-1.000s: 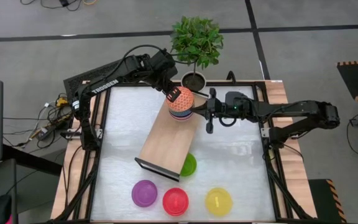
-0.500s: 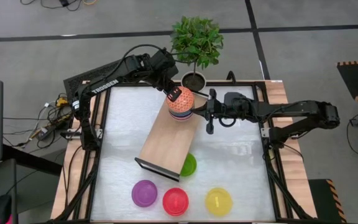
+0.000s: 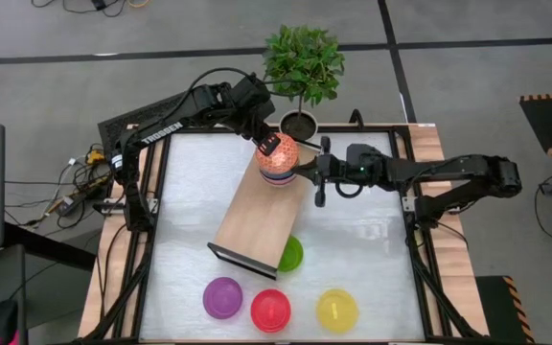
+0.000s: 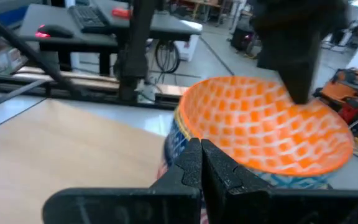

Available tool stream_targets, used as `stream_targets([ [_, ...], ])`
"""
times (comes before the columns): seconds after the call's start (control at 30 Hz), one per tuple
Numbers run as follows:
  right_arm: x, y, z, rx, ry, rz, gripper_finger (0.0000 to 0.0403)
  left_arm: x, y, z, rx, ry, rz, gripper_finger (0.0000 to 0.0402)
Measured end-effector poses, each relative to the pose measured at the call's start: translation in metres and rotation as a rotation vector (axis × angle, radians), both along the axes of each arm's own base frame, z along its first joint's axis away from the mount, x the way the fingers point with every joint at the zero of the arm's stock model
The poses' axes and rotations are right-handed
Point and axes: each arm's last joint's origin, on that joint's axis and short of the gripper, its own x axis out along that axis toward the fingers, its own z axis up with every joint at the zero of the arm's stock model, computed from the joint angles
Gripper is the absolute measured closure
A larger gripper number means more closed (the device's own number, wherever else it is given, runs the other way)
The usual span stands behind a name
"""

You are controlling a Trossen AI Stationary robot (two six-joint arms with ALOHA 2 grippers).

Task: Place and stack bowls onto a shelf
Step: Stack the orange patterned bowl on top of the yellow patterned bowl on the shelf

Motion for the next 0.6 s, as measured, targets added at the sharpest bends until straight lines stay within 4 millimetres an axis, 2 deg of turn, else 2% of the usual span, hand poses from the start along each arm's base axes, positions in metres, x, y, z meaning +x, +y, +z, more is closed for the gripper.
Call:
stream_targets([
  [0.13, 0.009, 0.002, -0.013, 0.007, 0.052, 0.01, 0.0383, 0.0, 0.0, 0.0, 0.001, -0.003, 0.0, 0.0401],
  [0.23, 0.01, 0.005, -0.015, 0.008, 0.061, 0.021, 0.0383, 0.0, 0.0, 0.0, 0.005, -0.002, -0.003, 0.0401],
  [0.43, 0.01, 0.005, -0.014, 0.008, 0.058, 0.022, 0.0383, 0.0, 0.0, 0.0, 0.008, -0.003, -0.003, 0.0401],
  [0.6, 0.003, 0.009, -0.002, -0.006, 0.01, 0.032, 0.0383, 0.0, 0.0, 0.001, 0.008, -0.003, -0.003, 0.0401],
])
